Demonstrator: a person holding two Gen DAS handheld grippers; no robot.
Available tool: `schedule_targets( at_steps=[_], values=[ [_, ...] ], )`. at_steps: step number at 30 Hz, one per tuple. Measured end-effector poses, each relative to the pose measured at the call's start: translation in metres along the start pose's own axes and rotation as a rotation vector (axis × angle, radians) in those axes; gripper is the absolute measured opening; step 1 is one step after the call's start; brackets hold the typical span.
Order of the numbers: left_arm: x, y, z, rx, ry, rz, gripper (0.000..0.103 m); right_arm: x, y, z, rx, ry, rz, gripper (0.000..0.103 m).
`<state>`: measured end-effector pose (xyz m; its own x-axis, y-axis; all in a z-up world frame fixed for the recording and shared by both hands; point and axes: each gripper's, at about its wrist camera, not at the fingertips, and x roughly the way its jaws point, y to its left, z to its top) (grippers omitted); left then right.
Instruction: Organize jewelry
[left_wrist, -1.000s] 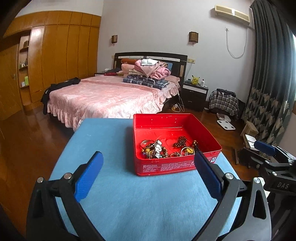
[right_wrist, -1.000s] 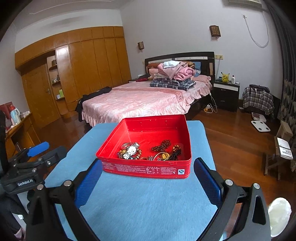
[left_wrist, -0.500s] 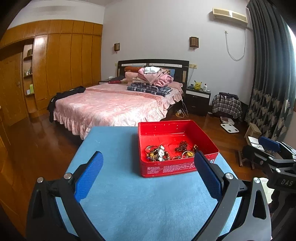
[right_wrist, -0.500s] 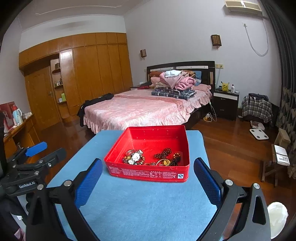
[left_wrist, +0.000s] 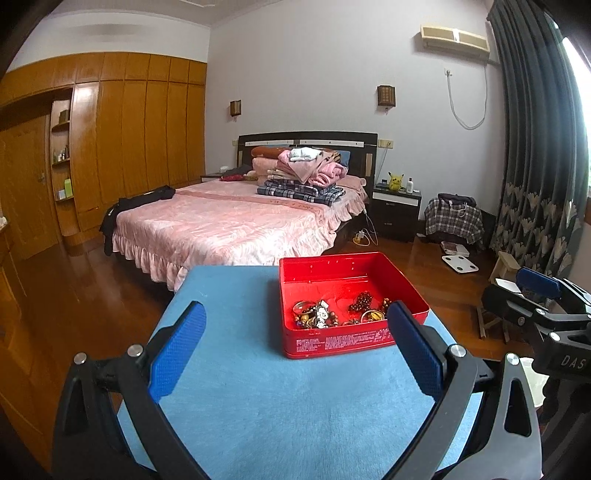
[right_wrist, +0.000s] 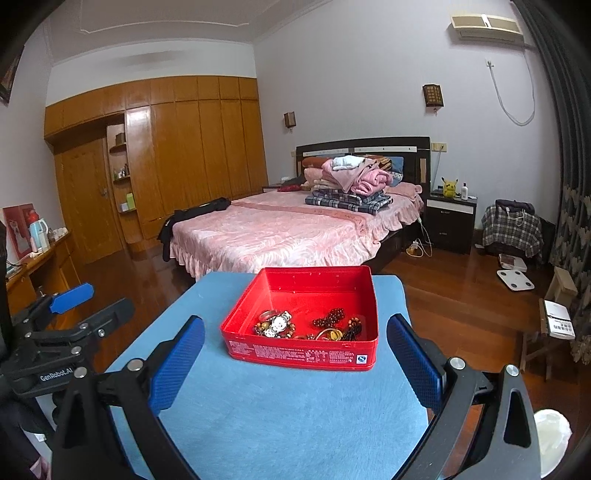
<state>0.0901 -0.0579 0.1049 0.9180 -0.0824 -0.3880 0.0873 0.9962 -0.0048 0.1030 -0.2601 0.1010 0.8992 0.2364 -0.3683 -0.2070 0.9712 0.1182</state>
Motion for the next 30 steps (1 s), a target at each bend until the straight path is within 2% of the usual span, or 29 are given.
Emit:
schedule_targets(
  at_steps=[30],
  values=[
    [-0.015, 0.004, 0.007, -0.005, -0.022, 0.008, 0.096, -0.012, 0.008, 0.002, -0.017, -0.017, 0.003, 0.097]
  ],
)
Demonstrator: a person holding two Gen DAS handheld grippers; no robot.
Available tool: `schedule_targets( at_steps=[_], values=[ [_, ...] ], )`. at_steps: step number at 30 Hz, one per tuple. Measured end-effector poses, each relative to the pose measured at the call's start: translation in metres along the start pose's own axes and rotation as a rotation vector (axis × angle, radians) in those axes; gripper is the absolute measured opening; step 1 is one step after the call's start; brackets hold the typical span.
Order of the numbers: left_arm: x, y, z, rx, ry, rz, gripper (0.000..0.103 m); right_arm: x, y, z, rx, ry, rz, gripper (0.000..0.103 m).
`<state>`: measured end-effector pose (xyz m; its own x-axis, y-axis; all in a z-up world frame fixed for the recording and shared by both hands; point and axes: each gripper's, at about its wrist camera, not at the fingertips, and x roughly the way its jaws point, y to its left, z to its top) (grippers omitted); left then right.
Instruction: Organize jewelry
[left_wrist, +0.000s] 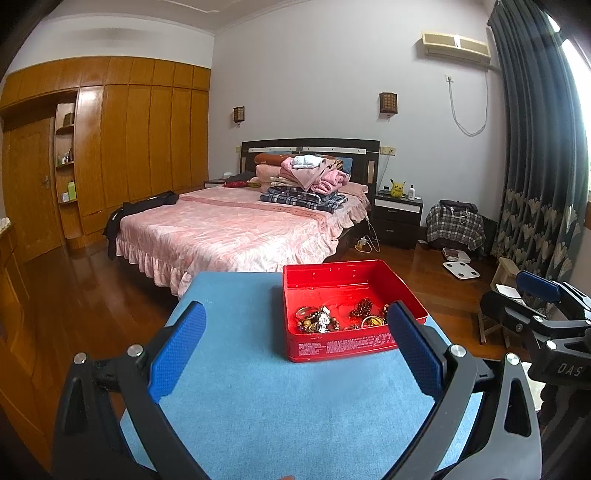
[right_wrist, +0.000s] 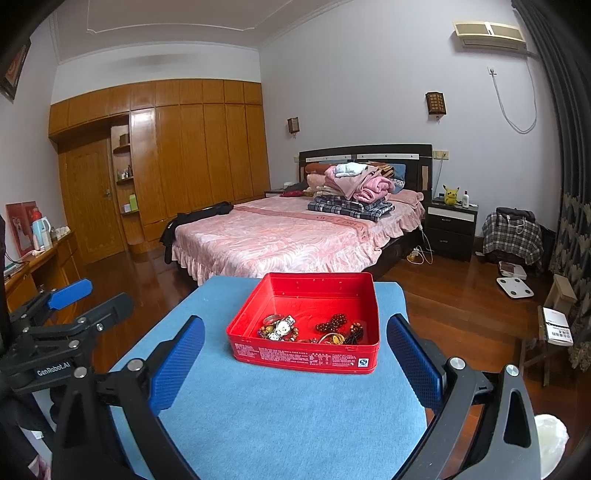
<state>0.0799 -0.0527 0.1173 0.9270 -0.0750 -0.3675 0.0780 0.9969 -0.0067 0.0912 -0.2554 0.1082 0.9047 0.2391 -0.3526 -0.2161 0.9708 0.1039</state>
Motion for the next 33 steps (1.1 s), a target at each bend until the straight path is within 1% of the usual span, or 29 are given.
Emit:
schedule_targets(
  at_steps=[21, 33],
  values=[
    [-0.0013, 0.0007, 0.0, -0.003, -0.003, -0.021, 0.096, -0.0004, 0.0004, 0.0002, -0.001, 0.002, -0.001, 0.097],
    [-0.0007, -0.0007, 0.0015, -0.003, -0.003, -0.012, 0.097, -0.0015, -0.0017, -0.0007, -0.003, 0.006, -0.008, 0.097]
  ],
)
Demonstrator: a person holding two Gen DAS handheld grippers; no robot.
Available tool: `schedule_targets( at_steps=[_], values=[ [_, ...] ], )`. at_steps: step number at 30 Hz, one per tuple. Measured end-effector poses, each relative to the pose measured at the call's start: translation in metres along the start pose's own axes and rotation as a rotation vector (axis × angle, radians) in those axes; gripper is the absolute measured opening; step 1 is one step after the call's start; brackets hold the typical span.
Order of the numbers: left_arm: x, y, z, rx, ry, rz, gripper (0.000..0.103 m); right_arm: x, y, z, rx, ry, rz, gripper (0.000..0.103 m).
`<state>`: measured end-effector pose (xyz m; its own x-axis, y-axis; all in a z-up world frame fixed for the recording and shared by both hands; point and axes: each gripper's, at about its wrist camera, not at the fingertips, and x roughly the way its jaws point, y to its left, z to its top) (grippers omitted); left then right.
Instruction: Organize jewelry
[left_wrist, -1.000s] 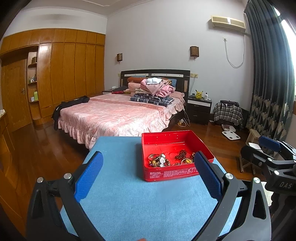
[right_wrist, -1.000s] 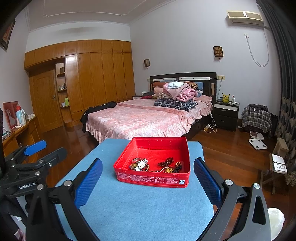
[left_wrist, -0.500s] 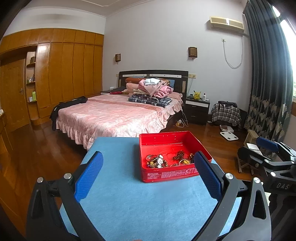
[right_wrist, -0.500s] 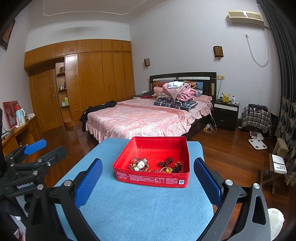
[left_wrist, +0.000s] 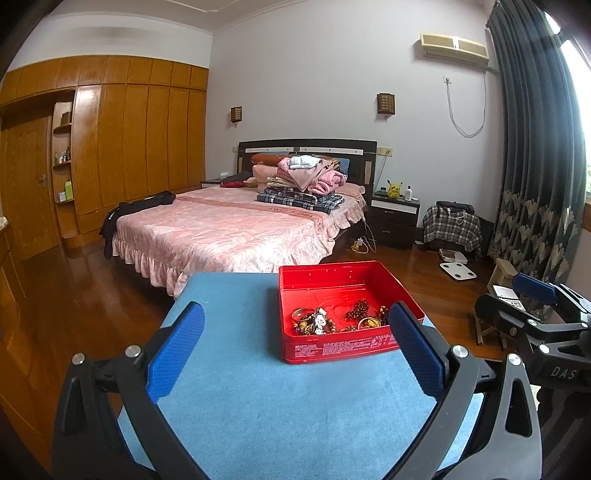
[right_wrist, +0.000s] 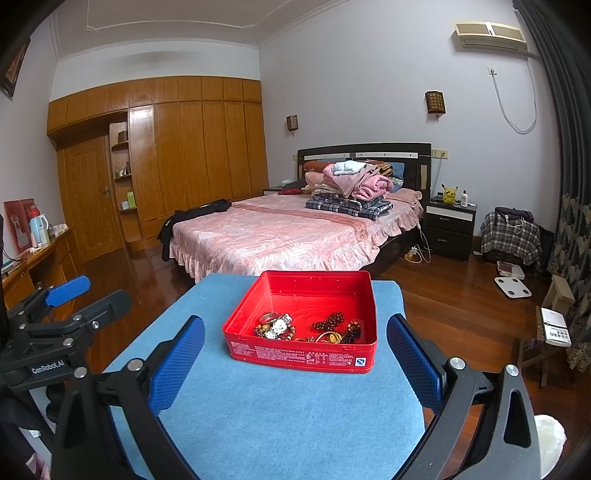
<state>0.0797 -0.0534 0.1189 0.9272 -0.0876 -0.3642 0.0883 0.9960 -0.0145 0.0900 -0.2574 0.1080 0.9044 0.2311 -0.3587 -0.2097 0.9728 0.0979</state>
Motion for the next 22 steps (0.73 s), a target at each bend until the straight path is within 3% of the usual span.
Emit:
schedule_targets(
  at_steps=[22],
  values=[
    [0.0068, -0.0057, -0.0054, 0.001, 0.016, -0.017, 0.097, 0.0042, -0.0036, -0.0002, 0.006, 0.015, -0.007, 0.097]
  ],
)
